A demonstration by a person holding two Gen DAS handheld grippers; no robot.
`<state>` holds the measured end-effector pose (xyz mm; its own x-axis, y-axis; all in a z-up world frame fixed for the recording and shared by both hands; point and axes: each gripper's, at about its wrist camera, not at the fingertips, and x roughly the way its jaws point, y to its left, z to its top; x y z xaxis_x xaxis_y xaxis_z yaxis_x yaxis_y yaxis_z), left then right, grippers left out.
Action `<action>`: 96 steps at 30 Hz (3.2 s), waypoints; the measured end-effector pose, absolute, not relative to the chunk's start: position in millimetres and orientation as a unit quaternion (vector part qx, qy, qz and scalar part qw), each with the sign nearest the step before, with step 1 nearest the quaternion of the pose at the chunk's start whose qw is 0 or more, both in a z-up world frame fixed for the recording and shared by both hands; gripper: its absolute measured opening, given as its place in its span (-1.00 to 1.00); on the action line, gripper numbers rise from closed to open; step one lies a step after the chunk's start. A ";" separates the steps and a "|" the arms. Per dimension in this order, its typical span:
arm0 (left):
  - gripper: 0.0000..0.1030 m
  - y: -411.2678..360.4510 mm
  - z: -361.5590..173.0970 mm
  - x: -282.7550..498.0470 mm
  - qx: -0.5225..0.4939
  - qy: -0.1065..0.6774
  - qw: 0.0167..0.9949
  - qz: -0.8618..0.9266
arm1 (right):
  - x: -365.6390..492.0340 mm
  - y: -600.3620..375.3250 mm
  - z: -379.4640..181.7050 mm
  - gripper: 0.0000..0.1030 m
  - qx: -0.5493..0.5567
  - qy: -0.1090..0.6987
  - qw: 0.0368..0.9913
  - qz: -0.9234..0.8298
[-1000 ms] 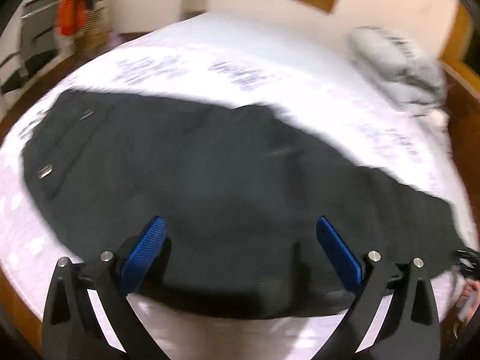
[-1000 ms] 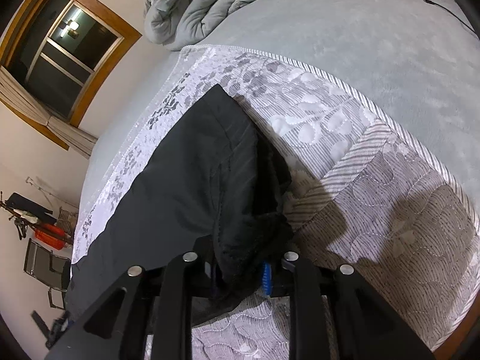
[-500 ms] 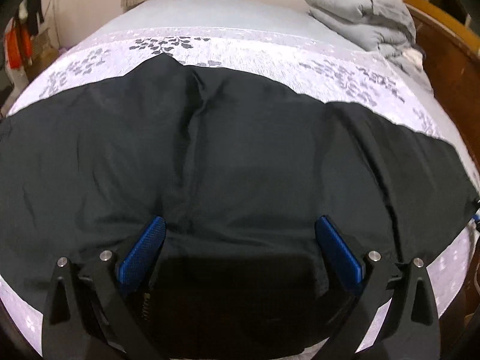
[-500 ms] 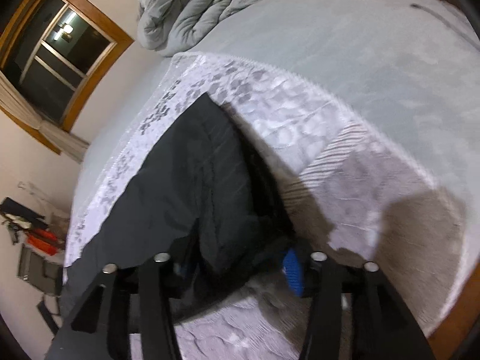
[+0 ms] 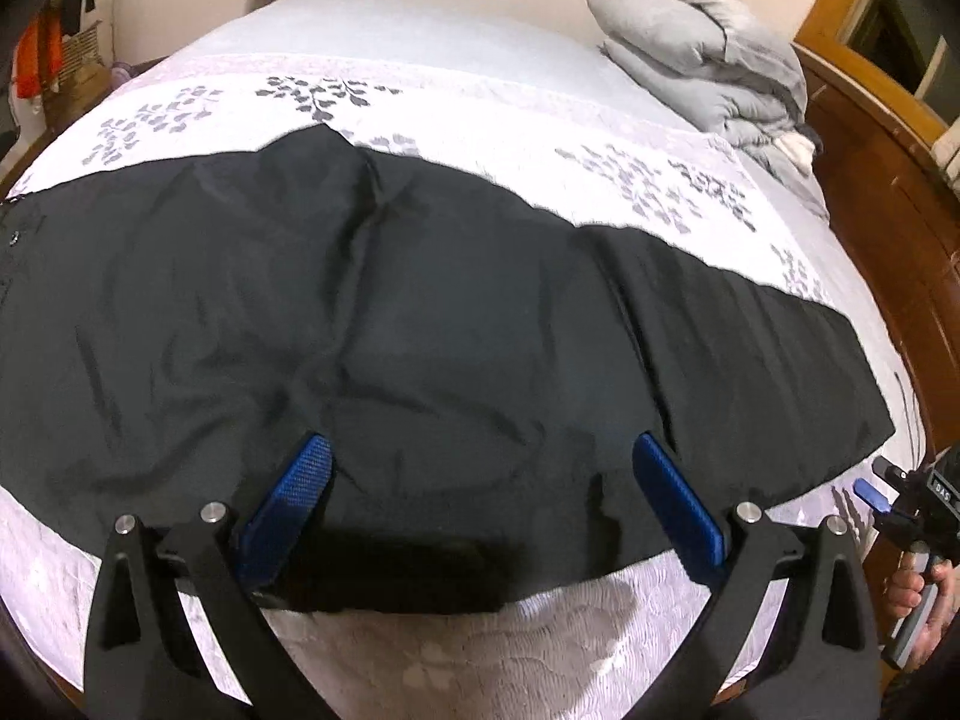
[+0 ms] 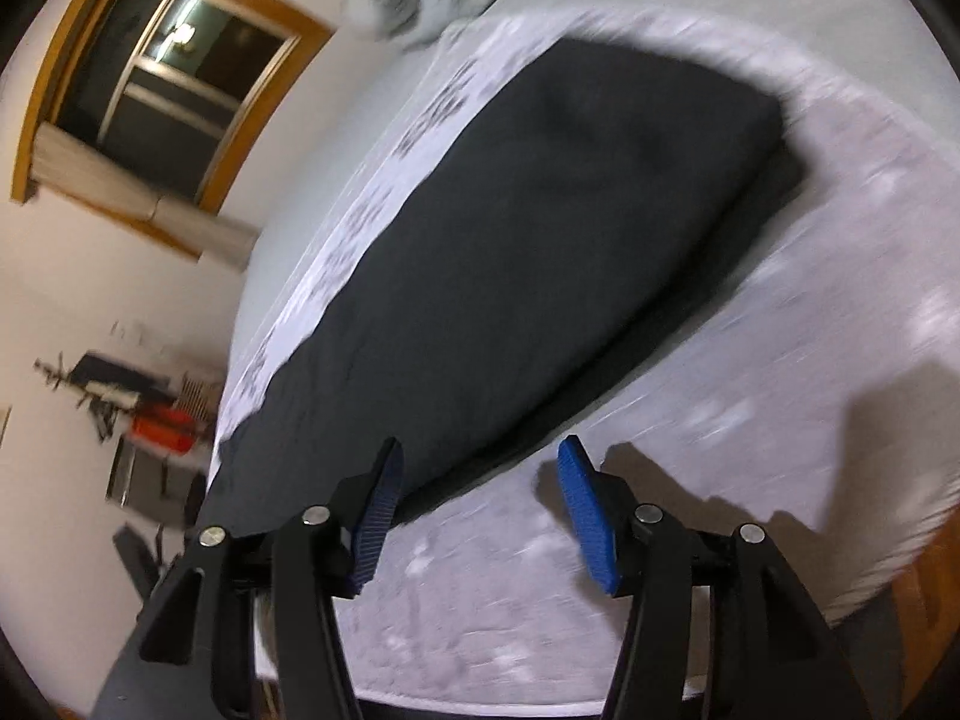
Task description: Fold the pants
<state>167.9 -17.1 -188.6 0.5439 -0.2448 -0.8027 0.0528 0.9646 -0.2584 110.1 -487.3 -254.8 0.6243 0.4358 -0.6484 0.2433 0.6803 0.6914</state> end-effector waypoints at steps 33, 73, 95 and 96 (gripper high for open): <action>0.94 -6.3 -188.5 162.9 -0.048 0.459 0.885 -0.063 | 90.2 -585.6 -255.3 0.23 0.458 0.371 0.806 -0.047; 0.94 58.3 -193.3 138.6 -0.143 0.455 0.879 -0.030 | 147.2 -385.9 -67.6 -0.72 0.109 0.257 0.960 0.016; 0.94 122.8 -179.1 110.7 -0.208 0.421 0.883 0.009 | 188.0 -169.7 -129.5 -0.72 -0.064 0.368 0.910 0.180; 0.94 123.5 -178.6 109.0 -0.209 0.420 0.883 0.010 | 187.6 -165.2 -133.3 -0.72 -0.068 0.371 0.908 0.182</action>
<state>109.0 123.5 -178.6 0.6471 -0.1587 -0.7457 -0.1929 0.9122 -0.3615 187.6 -165.2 -133.3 0.6588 0.2803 -0.6981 -0.3814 0.9243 0.0113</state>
